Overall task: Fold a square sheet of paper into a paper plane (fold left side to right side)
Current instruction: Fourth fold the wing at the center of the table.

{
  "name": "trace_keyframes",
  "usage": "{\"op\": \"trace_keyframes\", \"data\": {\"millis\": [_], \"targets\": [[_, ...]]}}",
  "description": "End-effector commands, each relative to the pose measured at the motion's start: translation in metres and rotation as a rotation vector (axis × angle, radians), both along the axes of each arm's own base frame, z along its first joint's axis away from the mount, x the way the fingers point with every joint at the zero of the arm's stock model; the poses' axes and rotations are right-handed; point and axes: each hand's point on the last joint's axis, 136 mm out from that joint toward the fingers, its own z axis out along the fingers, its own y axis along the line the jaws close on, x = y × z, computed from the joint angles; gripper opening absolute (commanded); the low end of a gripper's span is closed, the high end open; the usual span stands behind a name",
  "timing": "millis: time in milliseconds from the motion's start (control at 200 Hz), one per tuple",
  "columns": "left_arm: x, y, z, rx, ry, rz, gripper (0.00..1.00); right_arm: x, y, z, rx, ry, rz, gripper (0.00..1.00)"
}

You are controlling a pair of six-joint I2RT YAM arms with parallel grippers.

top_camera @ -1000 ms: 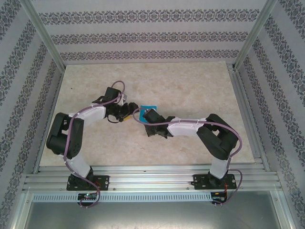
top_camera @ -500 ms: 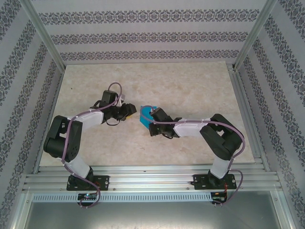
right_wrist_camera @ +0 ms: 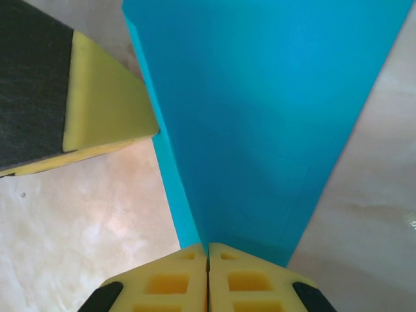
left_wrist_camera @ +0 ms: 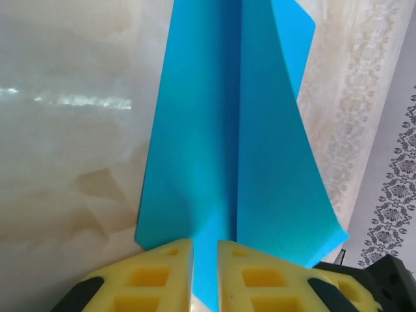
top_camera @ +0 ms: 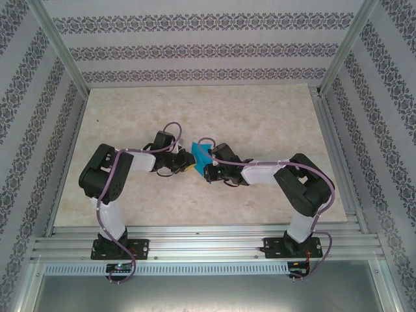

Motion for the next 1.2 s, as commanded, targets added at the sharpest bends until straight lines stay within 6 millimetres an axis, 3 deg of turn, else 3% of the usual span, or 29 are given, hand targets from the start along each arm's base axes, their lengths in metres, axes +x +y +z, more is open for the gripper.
{"op": "trace_keyframes", "data": {"millis": [0,525,814,1059,1194], "targets": [[0.015,-0.01,0.005,-0.03,-0.041,0.002,0.19,0.001,0.003,0.005,0.052,0.007,-0.004,0.08],[0.008,-0.004,-0.023,0.099,0.02,-0.026,0.22,0.024,0.01,0.014,0.068,0.025,-0.011,0.28],[0.005,-0.003,-0.029,0.129,0.029,-0.036,0.22,0.045,0.013,0.027,0.108,0.022,-0.012,0.28],[0.004,-0.003,-0.028,0.13,0.029,-0.037,0.21,0.051,0.016,0.023,0.112,0.041,0.007,0.26],[0.003,-0.003,-0.029,0.133,0.032,-0.038,0.21,0.051,0.019,0.025,0.125,0.044,0.021,0.17]]}}
